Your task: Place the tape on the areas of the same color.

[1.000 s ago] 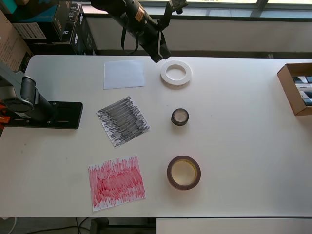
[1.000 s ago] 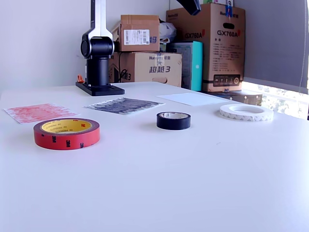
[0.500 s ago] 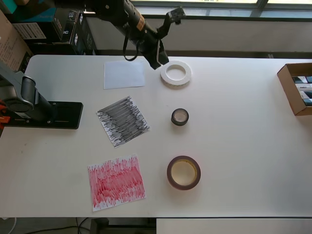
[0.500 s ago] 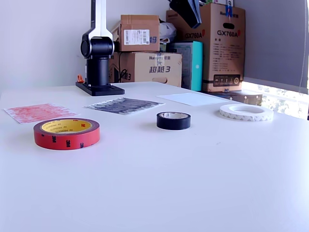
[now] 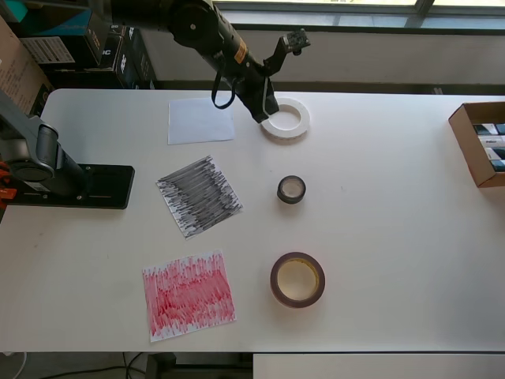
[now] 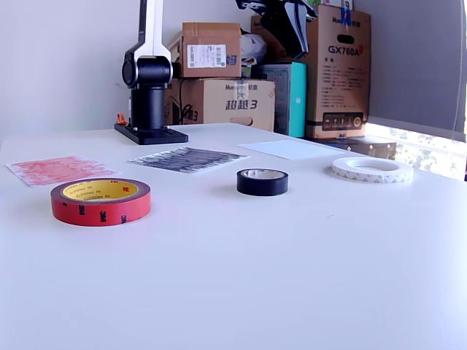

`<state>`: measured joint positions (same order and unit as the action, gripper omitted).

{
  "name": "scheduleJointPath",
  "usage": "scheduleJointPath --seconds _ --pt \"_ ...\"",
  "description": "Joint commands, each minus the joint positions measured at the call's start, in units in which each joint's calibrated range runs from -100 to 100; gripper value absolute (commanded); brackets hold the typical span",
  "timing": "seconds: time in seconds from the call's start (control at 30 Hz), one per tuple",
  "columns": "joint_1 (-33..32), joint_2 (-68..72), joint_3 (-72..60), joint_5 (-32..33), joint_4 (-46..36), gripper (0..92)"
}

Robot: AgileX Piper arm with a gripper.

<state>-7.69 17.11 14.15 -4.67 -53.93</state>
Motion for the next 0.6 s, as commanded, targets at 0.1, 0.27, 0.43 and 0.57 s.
scheduleJointPath --seconds 0.1,0.27,0.43,0.57 --pt "1.59 1.69 0.35 -0.07 3.15 1.0" --pt "1.75 3.94 0.35 0.01 4.16 1.0" --pt "1.28 6.09 0.35 0.17 4.16 1.0" --pt "1.04 7.21 0.35 0.17 4.16 1.1"
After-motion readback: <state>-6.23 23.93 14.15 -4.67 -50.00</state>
